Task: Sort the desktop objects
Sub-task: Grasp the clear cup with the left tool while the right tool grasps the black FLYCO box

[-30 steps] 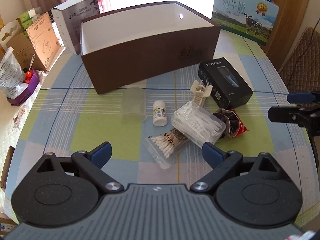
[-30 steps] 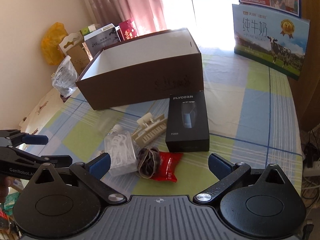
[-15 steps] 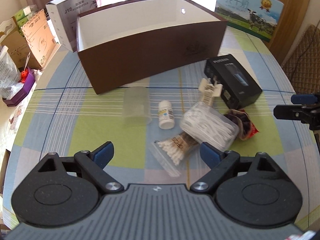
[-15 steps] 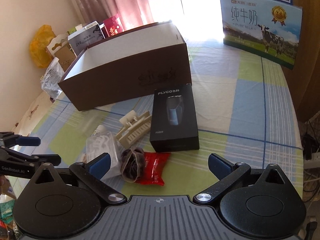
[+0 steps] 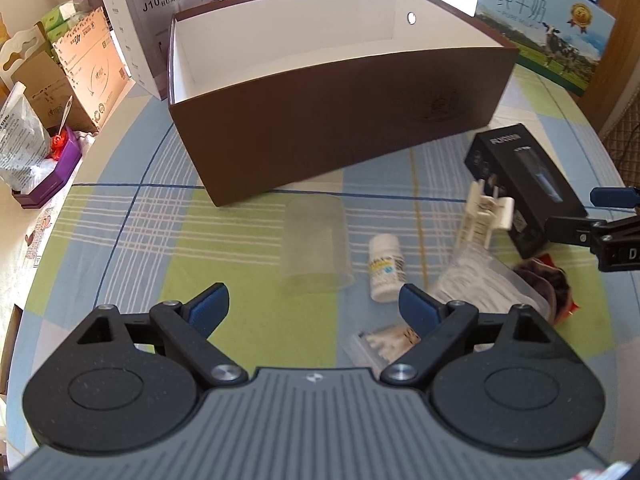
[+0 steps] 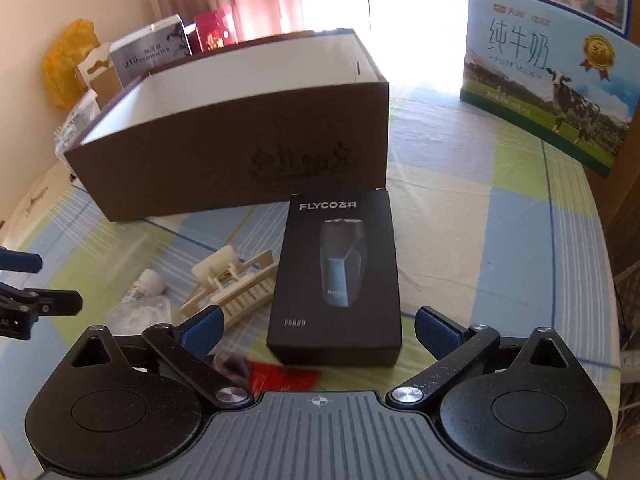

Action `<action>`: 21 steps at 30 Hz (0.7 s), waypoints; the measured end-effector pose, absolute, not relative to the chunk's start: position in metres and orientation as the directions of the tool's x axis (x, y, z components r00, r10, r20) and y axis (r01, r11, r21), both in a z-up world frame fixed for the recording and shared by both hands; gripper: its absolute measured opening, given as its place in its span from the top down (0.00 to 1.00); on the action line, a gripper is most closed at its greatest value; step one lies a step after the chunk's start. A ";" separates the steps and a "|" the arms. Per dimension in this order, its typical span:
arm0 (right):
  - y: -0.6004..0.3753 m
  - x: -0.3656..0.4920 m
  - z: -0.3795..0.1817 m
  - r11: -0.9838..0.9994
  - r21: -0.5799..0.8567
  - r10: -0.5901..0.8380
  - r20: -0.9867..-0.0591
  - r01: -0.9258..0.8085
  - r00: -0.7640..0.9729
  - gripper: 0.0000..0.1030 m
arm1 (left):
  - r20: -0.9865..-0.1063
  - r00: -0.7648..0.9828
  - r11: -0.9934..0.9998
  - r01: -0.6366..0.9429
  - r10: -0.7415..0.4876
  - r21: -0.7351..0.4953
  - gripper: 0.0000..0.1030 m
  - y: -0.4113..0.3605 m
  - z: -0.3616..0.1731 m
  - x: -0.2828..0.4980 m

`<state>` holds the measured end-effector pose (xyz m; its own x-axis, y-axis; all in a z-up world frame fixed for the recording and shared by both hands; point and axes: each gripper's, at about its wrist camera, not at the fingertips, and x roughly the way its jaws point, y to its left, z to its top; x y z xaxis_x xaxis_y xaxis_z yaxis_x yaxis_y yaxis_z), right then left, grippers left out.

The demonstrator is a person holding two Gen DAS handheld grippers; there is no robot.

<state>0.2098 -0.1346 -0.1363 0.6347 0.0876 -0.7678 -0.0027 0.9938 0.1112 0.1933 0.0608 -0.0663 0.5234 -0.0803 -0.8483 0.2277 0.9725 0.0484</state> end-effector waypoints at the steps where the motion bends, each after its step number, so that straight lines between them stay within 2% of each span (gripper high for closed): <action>1: -0.134 0.214 -0.139 0.994 0.106 0.084 -0.769 -0.003 0.633 0.08 | -0.850 0.522 0.973 0.226 -0.076 0.051 0.13 0.061 -0.068 0.197; 9: -0.143 0.239 -0.158 0.995 0.100 0.067 -0.793 0.021 0.606 0.22 | -0.862 0.505 0.977 0.205 -0.052 0.061 0.13 0.066 -0.084 0.225; 21: -0.175 0.243 -0.158 0.992 0.095 0.029 -0.798 0.079 0.602 0.24 | -0.889 0.456 0.971 0.232 -0.054 0.060 0.22 0.055 -0.108 0.258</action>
<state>0.2430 -0.1747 -0.1585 0.6017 0.0289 -0.7982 0.0790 0.9923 0.0955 0.2580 0.0553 -0.1084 0.4555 -0.0543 -0.8886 0.2324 0.9708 0.0598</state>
